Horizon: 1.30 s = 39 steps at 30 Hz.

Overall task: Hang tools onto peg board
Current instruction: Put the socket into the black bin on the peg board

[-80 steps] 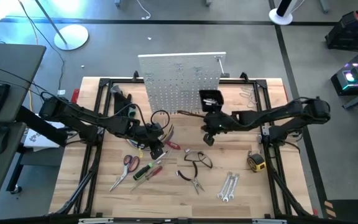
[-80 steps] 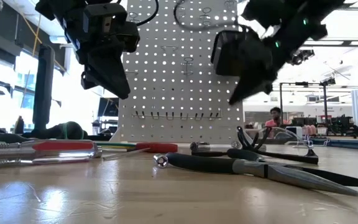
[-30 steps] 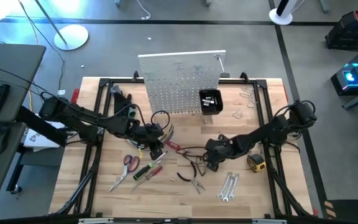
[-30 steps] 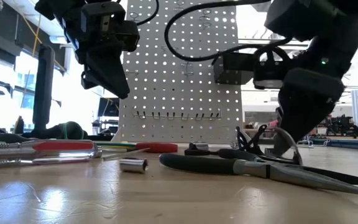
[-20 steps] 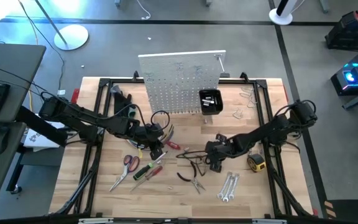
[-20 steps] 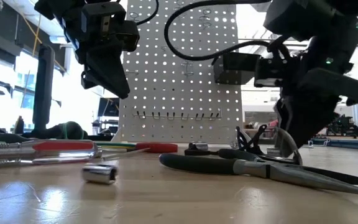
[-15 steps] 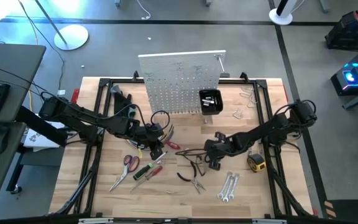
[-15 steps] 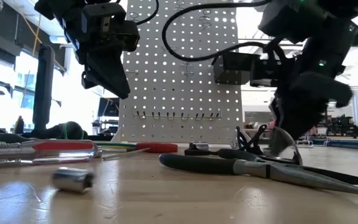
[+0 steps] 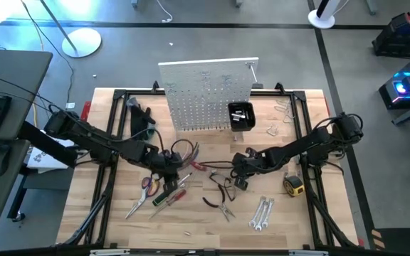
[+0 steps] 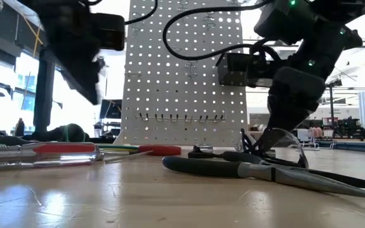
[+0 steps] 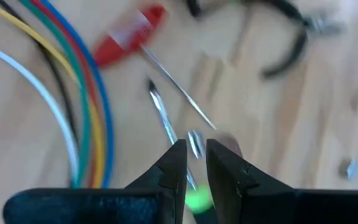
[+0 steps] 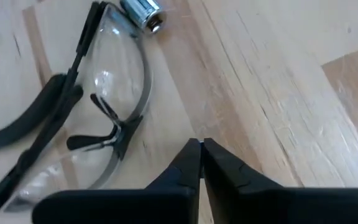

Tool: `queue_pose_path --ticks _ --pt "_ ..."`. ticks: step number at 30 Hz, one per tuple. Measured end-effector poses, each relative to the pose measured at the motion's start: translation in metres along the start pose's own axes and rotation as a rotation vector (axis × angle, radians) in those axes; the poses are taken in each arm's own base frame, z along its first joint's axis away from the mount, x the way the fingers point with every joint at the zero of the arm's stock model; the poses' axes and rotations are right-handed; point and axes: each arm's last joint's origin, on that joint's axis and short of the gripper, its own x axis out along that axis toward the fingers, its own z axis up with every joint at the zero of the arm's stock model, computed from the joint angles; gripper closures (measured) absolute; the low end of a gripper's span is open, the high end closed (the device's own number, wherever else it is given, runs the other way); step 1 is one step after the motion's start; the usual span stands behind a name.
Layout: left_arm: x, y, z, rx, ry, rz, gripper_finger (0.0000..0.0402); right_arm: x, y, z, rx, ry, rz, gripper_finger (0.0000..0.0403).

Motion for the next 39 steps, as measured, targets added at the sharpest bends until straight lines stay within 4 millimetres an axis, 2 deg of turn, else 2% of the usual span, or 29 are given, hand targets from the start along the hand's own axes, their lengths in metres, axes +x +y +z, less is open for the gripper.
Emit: queue_pose_path --ticks 8,12,16,21,25,29,33,39 --pt "-0.002 -0.023 -0.031 0.127 0.155 -0.045 0.0348 0.0 -0.001 0.0 0.073 0.005 -0.004 0.0402" --pt "-0.001 -0.032 -0.048 0.129 0.196 -0.068 0.0348 0.0 -0.001 0.0 0.109 0.007 -0.003 0.0402" --pt "0.007 -0.036 -0.072 0.171 0.256 -0.179 0.0348 0.001 -0.001 0.0 0.151 0.007 -0.005 0.0402" --pt "0.014 -0.044 -0.096 0.097 0.283 -0.279 0.0348 0.001 -0.002 0.0 0.188 0.007 -0.008 0.0403" --pt "0.011 -0.061 -0.099 0.084 0.211 -0.367 0.0348 0.001 -0.002 0.0 0.191 -0.001 -0.018 0.0403" --pt "0.018 -0.079 -0.103 -0.017 0.129 -0.428 0.0348 0.001 -0.002 0.0 0.169 -0.005 -0.019 0.0403" --pt "0.034 -0.102 -0.115 -0.056 0.179 -0.435 0.0348 0.001 -0.002 0.0 0.176 -0.002 -0.012 0.0403" --pt "0.055 -0.142 -0.127 -0.009 0.223 -0.437 0.0348 0.001 -0.003 0.001 0.188 0.0 -0.012 0.0403"
